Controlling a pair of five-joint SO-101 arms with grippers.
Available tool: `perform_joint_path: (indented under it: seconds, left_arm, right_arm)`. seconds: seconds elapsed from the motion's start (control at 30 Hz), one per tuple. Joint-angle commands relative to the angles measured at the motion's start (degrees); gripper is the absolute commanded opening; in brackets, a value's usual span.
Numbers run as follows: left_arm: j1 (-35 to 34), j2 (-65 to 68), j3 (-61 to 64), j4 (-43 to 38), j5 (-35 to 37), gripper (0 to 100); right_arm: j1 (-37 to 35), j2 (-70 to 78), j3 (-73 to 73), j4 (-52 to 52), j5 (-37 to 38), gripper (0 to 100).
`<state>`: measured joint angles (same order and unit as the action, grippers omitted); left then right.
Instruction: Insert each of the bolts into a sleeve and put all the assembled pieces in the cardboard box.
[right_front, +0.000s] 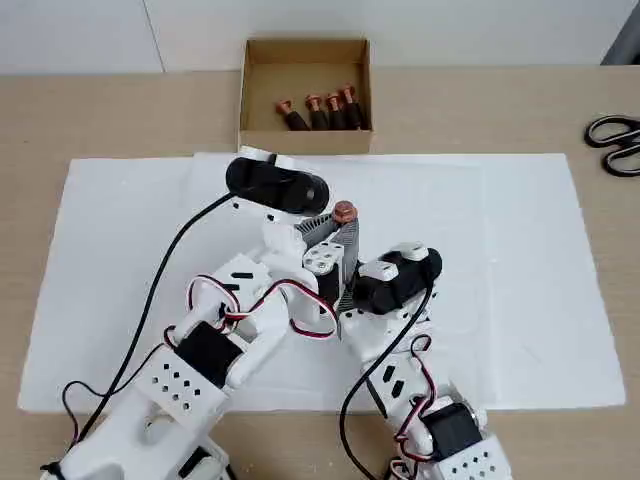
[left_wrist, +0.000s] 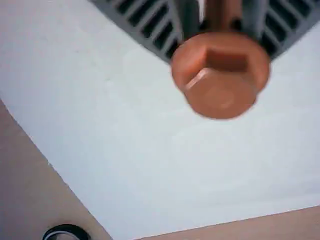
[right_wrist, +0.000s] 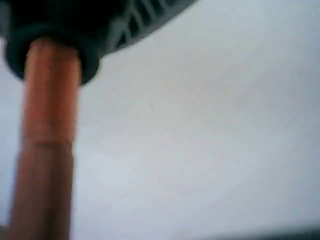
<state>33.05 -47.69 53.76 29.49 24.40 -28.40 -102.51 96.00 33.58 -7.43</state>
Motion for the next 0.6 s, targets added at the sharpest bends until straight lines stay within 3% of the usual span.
perform_joint_path:
  seconds: [0.0, 0.57]
  left_arm:
    - [0.35, -1.14, -1.54, 2.02, -2.9, 1]
    - [2.11, -0.62, -1.1, 7.12, -5.01, 1]
  right_arm:
    - [-0.13, -1.1, 0.35, 0.04, -0.44, 0.4]
    - [-0.13, -1.1, 0.35, 0.04, -0.44, 0.4]
